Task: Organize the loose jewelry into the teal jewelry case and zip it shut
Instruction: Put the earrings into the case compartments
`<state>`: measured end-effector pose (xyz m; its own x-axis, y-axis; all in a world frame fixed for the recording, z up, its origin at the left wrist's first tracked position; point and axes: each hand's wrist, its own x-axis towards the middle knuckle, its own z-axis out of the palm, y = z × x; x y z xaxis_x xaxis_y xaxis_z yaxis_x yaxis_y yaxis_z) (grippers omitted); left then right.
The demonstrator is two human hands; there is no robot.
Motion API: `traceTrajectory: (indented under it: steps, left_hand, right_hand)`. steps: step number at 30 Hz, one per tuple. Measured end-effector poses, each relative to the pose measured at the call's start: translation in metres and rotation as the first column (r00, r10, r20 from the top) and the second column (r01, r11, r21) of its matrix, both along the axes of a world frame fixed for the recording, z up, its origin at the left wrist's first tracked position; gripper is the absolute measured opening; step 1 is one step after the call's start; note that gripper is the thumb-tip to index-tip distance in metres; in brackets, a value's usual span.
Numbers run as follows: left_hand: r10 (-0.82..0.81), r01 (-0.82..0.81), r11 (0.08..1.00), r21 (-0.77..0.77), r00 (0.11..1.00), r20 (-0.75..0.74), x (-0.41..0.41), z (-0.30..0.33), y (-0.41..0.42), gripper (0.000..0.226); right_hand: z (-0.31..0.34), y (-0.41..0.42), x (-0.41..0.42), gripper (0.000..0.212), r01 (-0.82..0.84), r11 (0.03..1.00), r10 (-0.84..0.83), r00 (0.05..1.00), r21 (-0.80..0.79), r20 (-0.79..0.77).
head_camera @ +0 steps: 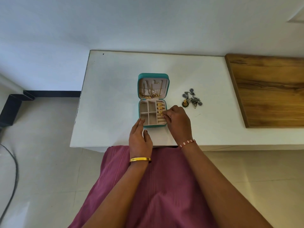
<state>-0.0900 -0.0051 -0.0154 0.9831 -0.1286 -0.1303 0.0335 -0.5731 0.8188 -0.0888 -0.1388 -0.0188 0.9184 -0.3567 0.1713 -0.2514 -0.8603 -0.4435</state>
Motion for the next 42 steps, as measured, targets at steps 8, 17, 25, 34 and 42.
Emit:
traceTrajectory:
  steps: [8, 17, 25, 34, 42]
  left_hand:
    - [0.003, -0.003, 1.000, 0.004, 1.000, -0.028, 0.000, 0.002, 0.000, 0.042]
    - [0.008, -0.008, 1.000, 0.007, 0.999, -0.036, 0.000, 0.001, -0.001, 0.043]
    - [-0.011, 0.011, 1.000, 0.006, 1.000, -0.008, 0.000, 0.001, 0.000, 0.042]
    - [-0.167, 0.171, 0.985, -0.014, 0.976, 0.142, -0.011, 0.005, -0.003, 0.031]
    - [-0.234, 0.234, 0.972, 0.015, 0.970, 0.070, -0.012, 0.004, -0.005, 0.026]
  right_hand:
    - [-0.004, 0.003, 0.003, 0.006, -0.009, 0.998, 0.008, 1.000, -0.060, -0.015]
    - [-0.006, 0.003, -0.004, 0.025, -0.018, 0.993, 0.019, 1.000, -0.121, 0.005]
    - [0.000, 0.001, -0.015, 0.022, 0.122, 0.974, -0.128, 0.992, 0.193, 0.020]
    - [-0.010, -0.014, -0.052, 0.036, 0.418, 0.820, -0.354, 0.907, 0.391, -0.226]
    - [-0.015, -0.006, -0.039, 0.032, 0.312, 0.913, -0.239, 0.931, 0.264, -0.276]
